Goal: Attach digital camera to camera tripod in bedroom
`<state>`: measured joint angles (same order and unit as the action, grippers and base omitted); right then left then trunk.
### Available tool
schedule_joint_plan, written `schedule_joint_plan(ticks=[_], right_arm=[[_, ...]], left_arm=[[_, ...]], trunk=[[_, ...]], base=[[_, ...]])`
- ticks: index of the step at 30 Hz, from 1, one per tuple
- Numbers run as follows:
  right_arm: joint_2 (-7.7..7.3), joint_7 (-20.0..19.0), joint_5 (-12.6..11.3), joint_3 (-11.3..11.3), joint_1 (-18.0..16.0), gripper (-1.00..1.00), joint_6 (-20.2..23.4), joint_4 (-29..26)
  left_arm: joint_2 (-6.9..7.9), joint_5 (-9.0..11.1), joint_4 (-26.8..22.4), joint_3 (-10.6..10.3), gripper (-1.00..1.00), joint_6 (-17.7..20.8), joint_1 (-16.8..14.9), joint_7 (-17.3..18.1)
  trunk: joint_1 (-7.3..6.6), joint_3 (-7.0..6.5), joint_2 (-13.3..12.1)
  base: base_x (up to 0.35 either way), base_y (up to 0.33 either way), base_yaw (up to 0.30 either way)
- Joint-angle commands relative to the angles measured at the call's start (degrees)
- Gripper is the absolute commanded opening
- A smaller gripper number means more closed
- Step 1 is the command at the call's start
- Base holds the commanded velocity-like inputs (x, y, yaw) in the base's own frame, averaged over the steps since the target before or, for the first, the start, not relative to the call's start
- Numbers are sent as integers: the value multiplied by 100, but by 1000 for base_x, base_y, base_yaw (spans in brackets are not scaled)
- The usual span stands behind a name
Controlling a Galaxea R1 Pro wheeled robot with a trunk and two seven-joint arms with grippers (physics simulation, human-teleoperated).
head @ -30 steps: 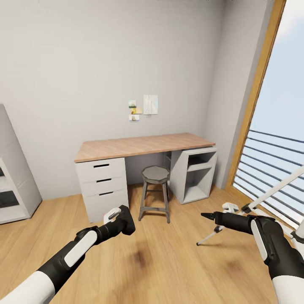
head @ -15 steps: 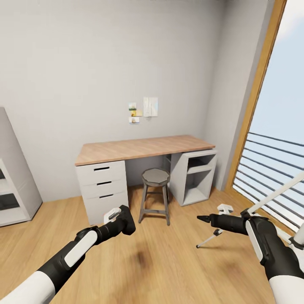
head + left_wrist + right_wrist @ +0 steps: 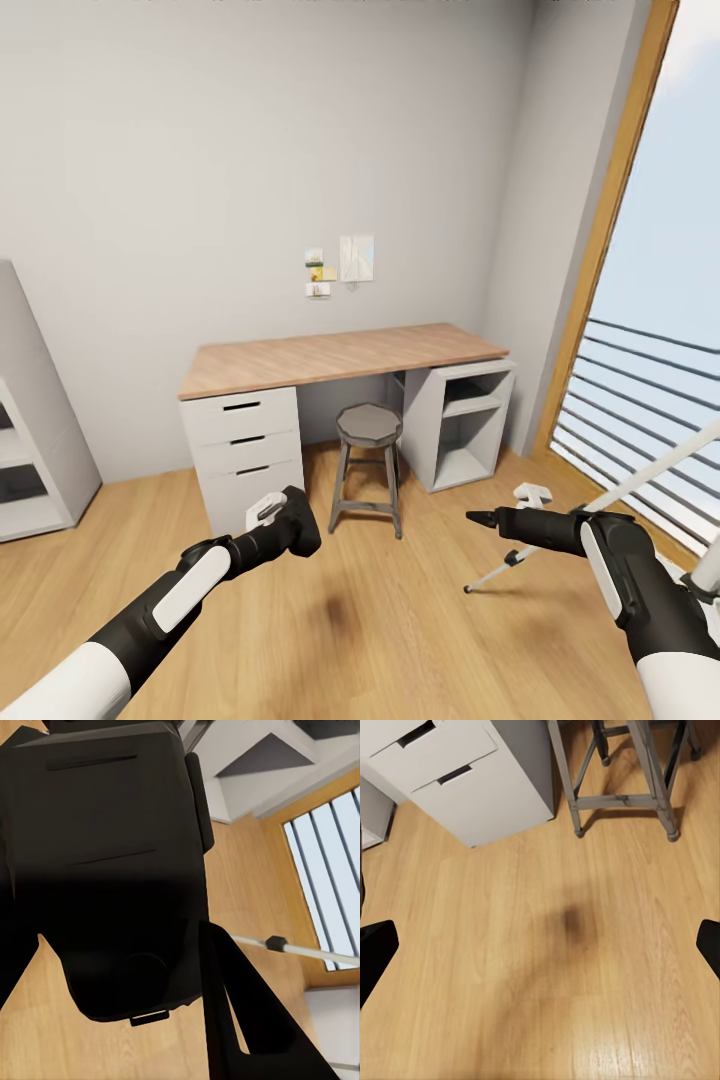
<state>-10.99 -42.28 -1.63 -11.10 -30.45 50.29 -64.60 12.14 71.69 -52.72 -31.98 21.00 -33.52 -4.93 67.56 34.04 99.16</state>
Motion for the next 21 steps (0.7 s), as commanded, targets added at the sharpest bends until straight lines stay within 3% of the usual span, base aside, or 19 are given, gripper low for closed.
schedule_joint_plan(ticks=[1, 21], right_arm=[[1, -7, -17, -7, -4, 100, 42, -2], [1, 10, -38, -6, -4, 100, 58, 0]], left_arm=[[7, 62, -9, -18, -100, 0, -5, -29], [-1, 64, 44, -18, -100, 0, -5, -51]], trunk=[[-23, -12, -38], [-462, -371, -840]], base=[[0, 0, 0], [0, 0, 0]])
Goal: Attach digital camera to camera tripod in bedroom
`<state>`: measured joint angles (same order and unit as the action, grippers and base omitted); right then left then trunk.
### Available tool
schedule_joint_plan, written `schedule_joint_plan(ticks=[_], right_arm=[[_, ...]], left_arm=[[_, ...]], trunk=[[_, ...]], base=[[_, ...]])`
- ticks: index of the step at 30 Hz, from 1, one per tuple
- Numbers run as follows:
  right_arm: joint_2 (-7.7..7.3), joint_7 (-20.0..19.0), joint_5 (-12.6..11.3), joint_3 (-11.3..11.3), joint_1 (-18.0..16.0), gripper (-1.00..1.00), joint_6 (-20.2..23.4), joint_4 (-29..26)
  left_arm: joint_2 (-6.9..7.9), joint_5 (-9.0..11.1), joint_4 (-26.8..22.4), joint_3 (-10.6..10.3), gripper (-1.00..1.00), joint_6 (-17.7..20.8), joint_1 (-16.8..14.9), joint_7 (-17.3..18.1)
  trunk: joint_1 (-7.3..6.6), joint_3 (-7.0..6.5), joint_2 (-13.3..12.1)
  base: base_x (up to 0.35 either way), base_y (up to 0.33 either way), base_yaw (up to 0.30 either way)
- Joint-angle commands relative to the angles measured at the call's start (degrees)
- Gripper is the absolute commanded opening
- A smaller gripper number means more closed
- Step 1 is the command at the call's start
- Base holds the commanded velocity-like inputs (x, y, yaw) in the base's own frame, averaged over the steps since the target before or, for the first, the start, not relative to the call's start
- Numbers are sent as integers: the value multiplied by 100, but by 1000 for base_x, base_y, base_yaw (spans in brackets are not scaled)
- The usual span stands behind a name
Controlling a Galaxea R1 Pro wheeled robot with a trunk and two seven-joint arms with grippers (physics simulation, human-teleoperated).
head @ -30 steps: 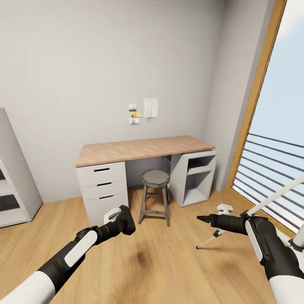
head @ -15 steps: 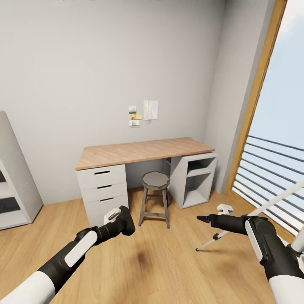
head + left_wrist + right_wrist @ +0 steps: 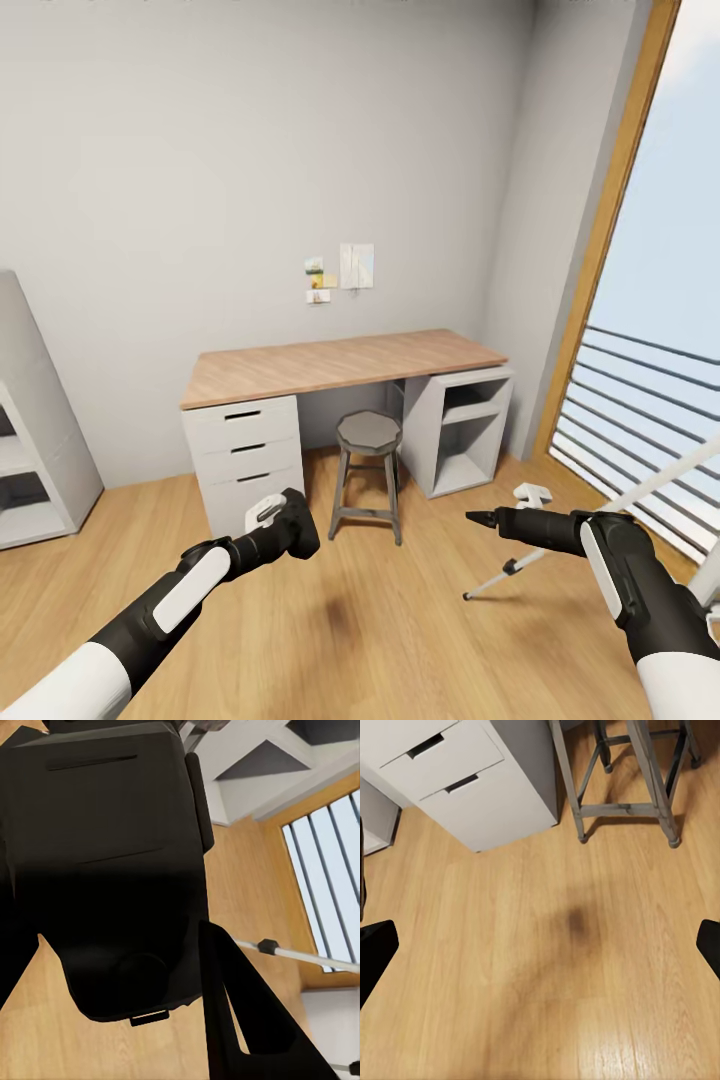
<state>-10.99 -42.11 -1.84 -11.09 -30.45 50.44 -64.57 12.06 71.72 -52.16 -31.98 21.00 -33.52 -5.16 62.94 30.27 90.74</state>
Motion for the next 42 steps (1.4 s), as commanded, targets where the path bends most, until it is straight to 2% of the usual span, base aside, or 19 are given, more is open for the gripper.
schedule_joint_plan(ticks=[1, 42], right_arm=[[1, -8, -17, -6, -4, 100, 43, -3], [-8, -17, -16, 1, -4, 100, 62, -3]], left_arm=[[7, 62, -9, -19, -100, 0, -5, -29], [15, 62, -5, -10, -100, 0, -5, -29]], trunk=[[-23, -12, -38], [-923, -748, -1682]], base=[[0, 0, 0], [0, 0, 0]])
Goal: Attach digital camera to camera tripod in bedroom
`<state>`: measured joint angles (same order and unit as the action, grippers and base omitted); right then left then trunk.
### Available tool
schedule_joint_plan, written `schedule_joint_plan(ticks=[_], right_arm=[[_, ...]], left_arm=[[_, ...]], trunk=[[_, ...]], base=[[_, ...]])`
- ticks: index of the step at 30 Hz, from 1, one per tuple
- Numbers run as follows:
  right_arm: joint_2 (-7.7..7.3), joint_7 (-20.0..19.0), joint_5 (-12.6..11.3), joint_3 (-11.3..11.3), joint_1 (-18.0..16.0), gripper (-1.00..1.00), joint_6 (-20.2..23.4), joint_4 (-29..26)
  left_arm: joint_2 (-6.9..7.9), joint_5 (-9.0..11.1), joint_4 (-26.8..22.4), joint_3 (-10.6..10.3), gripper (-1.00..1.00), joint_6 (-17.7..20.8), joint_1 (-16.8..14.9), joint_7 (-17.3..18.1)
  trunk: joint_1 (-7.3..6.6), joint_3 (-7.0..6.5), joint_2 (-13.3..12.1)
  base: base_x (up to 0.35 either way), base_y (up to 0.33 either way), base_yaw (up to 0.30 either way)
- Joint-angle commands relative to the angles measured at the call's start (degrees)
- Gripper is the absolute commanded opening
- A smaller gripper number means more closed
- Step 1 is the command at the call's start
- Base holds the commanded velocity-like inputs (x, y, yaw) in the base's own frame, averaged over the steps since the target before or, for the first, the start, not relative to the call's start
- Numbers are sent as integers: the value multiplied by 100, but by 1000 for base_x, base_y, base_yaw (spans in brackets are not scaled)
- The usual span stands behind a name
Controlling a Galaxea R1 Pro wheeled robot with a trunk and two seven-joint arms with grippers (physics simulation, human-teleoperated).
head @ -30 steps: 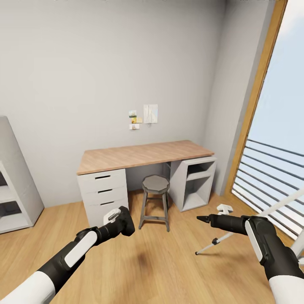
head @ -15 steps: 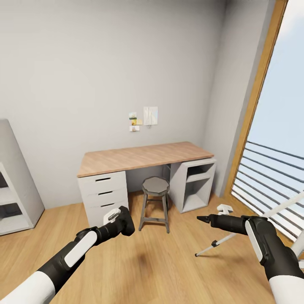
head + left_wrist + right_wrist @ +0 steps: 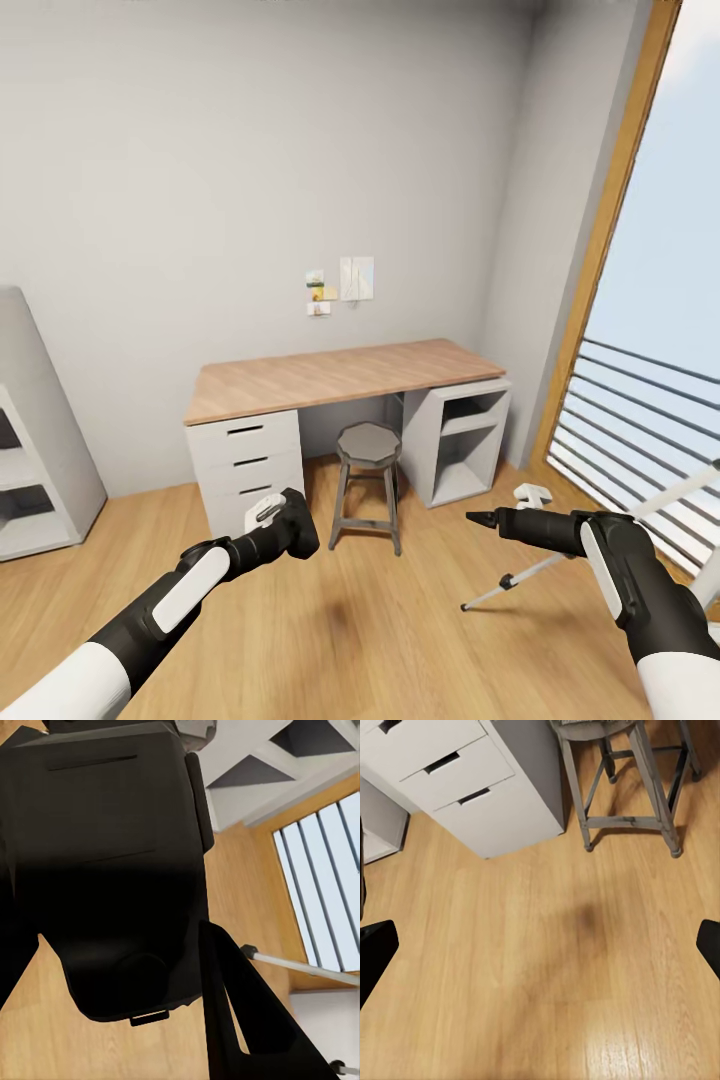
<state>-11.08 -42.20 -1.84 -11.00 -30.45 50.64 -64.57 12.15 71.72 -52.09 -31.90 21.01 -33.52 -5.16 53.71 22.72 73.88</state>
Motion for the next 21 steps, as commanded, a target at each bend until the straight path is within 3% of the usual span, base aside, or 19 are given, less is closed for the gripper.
schedule_joint_plan(ticks=[1, 21], right_arm=[[1, -8, -17, -7, -5, 100, 43, -3], [1, -17, -12, 0, -4, 100, 43, 147]], left_arm=[[7, 62, -12, -20, -100, 0, -6, -29], [-68, 58, 260, -27, -100, -8, -6, -29]], trunk=[[-22, -11, -37], [-462, -371, -839]], base=[[0, 0, 0], [0, 0, 0]])
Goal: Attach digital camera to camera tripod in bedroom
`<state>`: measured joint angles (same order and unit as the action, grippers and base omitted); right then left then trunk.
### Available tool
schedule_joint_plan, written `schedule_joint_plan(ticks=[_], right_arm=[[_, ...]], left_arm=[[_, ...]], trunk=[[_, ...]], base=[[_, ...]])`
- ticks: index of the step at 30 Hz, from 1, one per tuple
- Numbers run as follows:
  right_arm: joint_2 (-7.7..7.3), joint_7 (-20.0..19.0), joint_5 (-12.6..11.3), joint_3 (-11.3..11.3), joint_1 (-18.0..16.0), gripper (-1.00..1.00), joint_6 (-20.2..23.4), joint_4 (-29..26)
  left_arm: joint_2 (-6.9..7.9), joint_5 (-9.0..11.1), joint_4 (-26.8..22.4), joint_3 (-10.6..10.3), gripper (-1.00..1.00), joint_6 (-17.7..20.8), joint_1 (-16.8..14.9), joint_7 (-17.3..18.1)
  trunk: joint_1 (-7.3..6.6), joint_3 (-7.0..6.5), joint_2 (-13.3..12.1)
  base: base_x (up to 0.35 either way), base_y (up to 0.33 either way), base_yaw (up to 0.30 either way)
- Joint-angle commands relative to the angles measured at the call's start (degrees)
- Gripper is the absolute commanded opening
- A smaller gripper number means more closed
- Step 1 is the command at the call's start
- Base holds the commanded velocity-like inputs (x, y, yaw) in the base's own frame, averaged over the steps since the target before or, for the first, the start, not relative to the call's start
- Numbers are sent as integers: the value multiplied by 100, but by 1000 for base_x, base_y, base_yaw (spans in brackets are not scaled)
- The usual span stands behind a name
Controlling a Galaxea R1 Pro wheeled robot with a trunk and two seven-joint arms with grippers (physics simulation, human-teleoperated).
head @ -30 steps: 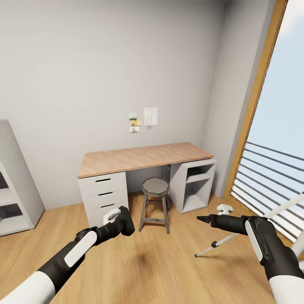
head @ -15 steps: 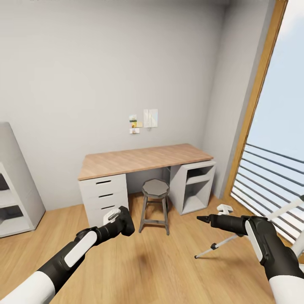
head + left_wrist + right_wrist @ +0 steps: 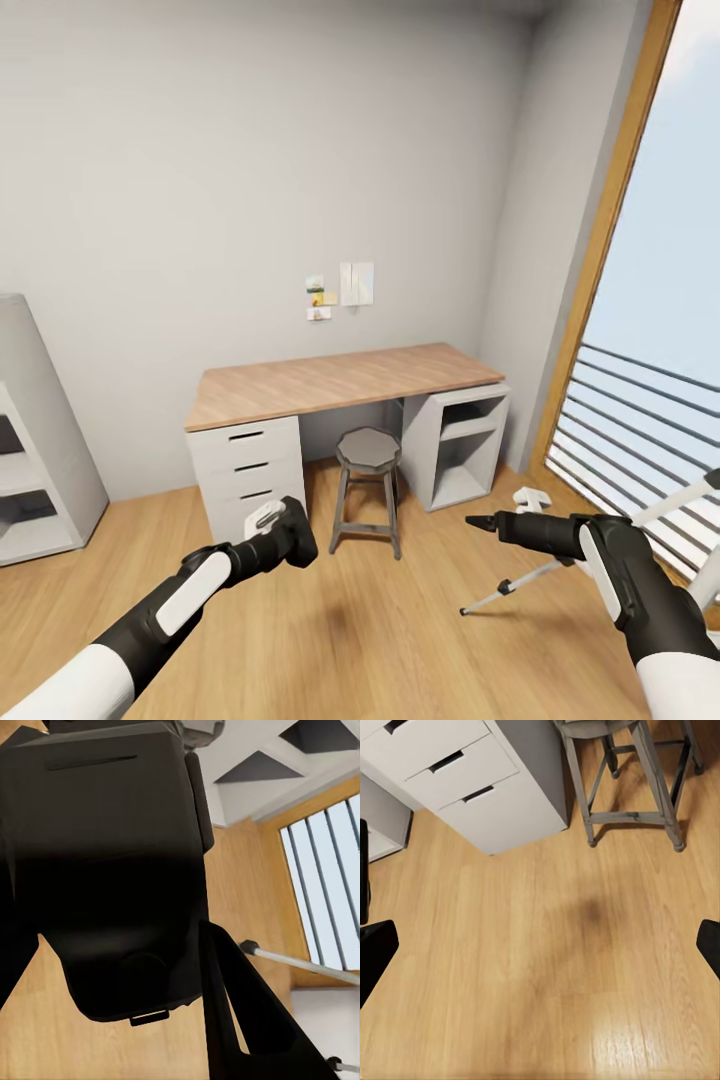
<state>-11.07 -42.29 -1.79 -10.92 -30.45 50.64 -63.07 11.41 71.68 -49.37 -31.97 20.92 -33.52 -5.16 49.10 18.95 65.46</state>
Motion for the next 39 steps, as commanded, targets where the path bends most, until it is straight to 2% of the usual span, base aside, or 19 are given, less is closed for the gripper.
schedule_joint_plan(ticks=[1, 33, 36, 39], right_arm=[[0, -8, -15, -7, -5, 100, 43, 3], [5, -8, -8, -15, -5, 100, 31, 20], [2, -8, -15, -12, -3, 100, 37, 106], [-2, 18, 24, 8, -2, 100, 8, 511]], left_arm=[[2, 61, -9, -20, -100, 0, -6, -29], [-5, 61, 7, 8, -100, 0, -6, -31], [-32, 61, 121, 16, -100, -2, -6, -46], [-63, 58, 553, 25, -100, 12, -6, -53]], trunk=[[-22, -11, -37], [-725, -586, -1320], [-791, -639, -1440], [-857, -693, -1561]], base=[[0, 0, 0], [0, 0, 0], [0, 0, 0], [0, 0, 0]])
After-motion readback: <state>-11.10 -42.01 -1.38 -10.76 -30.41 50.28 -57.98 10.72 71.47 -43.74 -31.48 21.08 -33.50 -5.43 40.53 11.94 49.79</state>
